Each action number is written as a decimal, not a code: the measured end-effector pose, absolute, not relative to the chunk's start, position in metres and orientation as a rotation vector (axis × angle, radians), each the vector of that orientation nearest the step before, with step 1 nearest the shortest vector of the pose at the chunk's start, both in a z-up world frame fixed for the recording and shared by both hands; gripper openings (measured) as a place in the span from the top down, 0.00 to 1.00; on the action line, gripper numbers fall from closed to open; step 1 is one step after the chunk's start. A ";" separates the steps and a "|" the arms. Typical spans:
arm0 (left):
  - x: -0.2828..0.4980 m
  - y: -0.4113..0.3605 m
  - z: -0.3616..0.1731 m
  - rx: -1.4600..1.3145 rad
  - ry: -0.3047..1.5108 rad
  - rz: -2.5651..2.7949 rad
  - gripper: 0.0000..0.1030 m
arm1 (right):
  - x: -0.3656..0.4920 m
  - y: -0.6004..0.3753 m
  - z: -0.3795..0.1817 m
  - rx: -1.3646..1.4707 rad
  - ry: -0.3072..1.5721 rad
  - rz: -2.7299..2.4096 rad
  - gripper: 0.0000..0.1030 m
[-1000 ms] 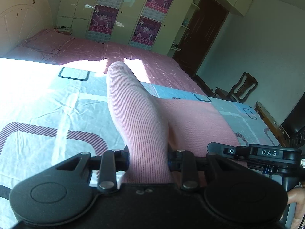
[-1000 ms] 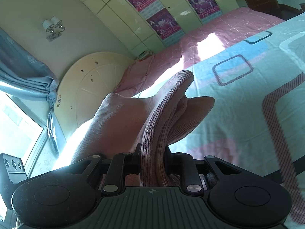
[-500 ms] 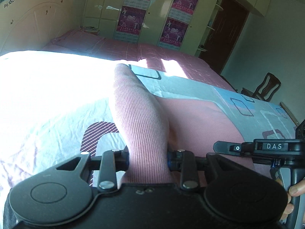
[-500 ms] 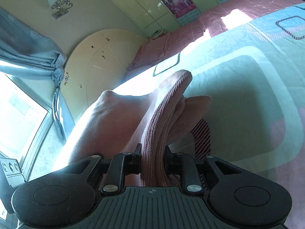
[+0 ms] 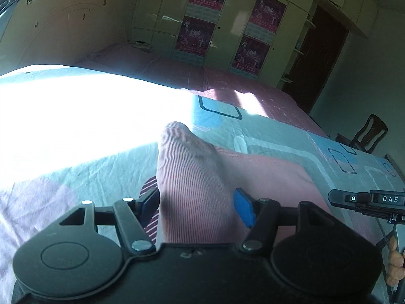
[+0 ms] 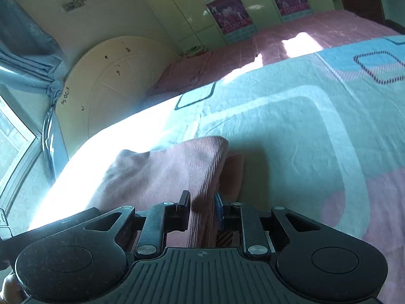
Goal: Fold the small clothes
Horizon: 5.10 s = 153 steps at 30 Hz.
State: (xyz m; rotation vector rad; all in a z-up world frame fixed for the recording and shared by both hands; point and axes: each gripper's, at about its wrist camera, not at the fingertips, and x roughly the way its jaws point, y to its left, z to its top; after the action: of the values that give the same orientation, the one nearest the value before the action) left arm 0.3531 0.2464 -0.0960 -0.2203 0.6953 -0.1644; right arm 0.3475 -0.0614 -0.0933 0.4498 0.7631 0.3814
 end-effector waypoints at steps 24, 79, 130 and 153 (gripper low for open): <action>0.319 0.204 -0.095 -0.041 0.745 -0.088 0.39 | 0.325 -0.021 -0.087 0.307 0.783 0.391 0.80; 0.198 0.200 -0.061 -0.008 0.778 -0.109 0.00 | 0.177 -0.011 -0.077 0.335 0.874 0.268 0.25; -0.095 0.147 0.067 -0.013 0.597 0.148 0.00 | -0.118 -0.046 0.075 0.099 0.467 0.204 0.00; -0.099 0.150 0.067 -0.001 0.594 0.149 0.00 | -0.123 -0.044 0.074 0.099 0.468 0.194 0.00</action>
State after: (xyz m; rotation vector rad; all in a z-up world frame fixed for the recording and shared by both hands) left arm -0.0992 0.1502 0.0673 -0.0005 0.5936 0.1493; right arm -0.1232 -0.0444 0.0737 0.0993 0.4676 0.1937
